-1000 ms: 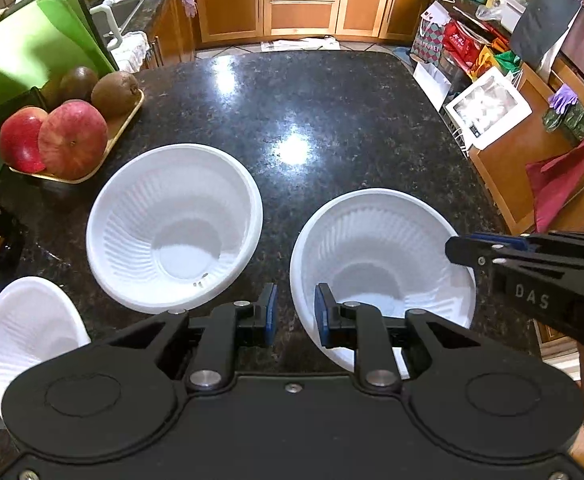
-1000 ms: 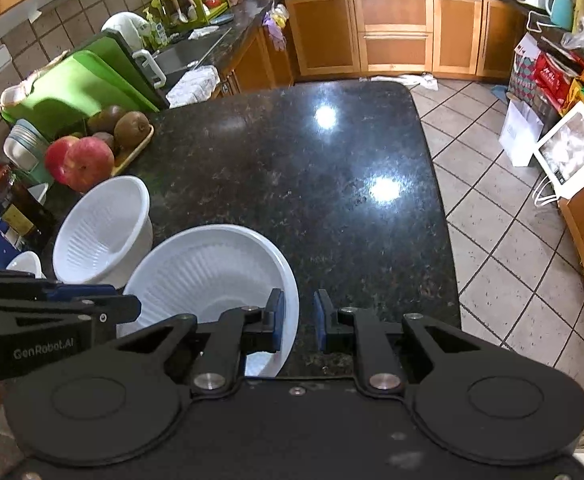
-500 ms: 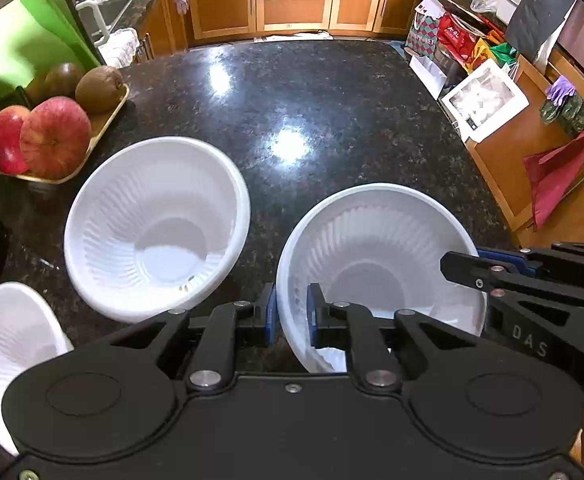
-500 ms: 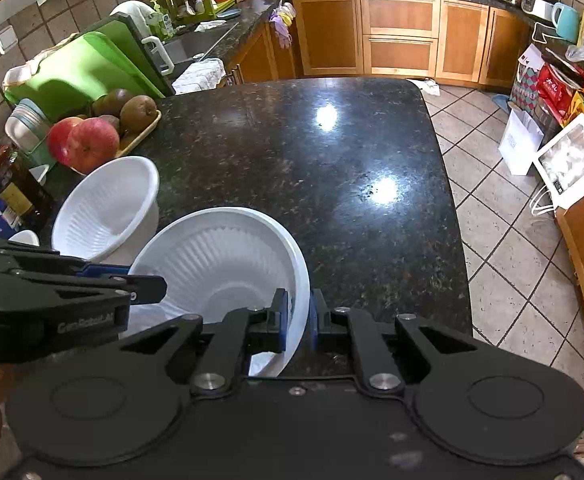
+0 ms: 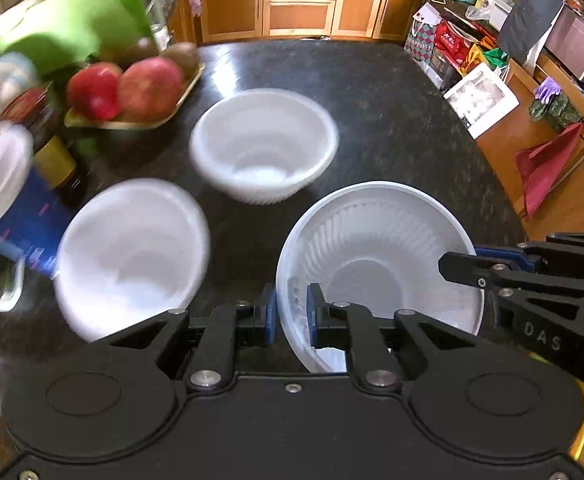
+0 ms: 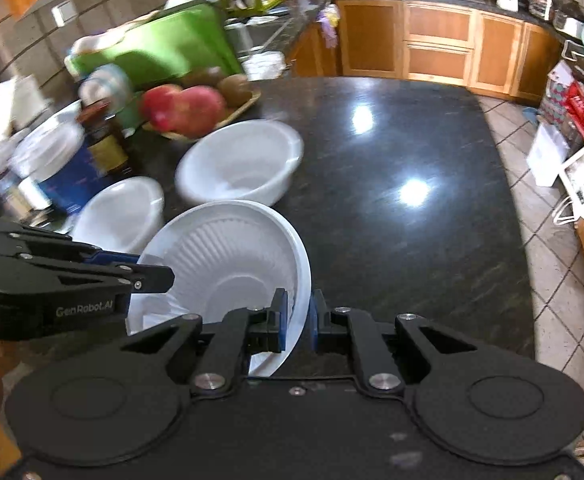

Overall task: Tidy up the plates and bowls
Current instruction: 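Lift the white bowl with the left gripper and carry it toward another bowl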

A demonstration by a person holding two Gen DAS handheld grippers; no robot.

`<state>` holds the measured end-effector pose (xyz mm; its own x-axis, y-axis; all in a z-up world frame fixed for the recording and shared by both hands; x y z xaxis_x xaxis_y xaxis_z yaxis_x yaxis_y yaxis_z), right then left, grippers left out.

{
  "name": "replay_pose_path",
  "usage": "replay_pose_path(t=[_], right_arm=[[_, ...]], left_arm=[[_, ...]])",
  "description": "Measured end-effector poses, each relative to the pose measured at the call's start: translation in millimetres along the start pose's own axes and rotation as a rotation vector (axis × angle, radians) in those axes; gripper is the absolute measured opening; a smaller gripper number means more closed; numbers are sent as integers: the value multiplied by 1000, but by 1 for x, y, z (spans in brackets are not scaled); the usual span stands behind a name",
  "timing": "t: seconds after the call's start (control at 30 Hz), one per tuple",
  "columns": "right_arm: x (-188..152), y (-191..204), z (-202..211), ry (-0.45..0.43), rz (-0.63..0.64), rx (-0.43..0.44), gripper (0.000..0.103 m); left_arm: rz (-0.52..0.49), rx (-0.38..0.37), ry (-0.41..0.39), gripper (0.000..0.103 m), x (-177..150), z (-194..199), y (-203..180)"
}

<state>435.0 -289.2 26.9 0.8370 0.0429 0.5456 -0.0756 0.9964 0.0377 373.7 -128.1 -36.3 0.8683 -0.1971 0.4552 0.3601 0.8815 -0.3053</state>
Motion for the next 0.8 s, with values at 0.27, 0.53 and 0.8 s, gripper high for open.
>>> replay_pose_path(t=[0.27, 0.53, 0.8], right_arm=[[-46, 74, 25, 37, 38, 65, 14], [-75, 105, 28, 71, 39, 47, 14], [-85, 104, 16, 104, 12, 15, 14]], left_arm=[[-10, 38, 7, 20, -62, 49, 38], [-20, 30, 18, 20, -92, 61, 52], [-11, -17, 51, 20, -103, 52, 60]])
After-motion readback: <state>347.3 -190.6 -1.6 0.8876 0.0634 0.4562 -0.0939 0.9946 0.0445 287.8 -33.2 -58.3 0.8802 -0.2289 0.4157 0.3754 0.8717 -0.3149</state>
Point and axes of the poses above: each gripper's, at about its wrist camera, not at the fingertips, and z roughly against the way its jaws point, y to its left, x to its top, the point moved 7 cm from there along -z, roughly the way its jaws point, and after that the axes turned 14 degrees about -x, right-handed, at the moved point
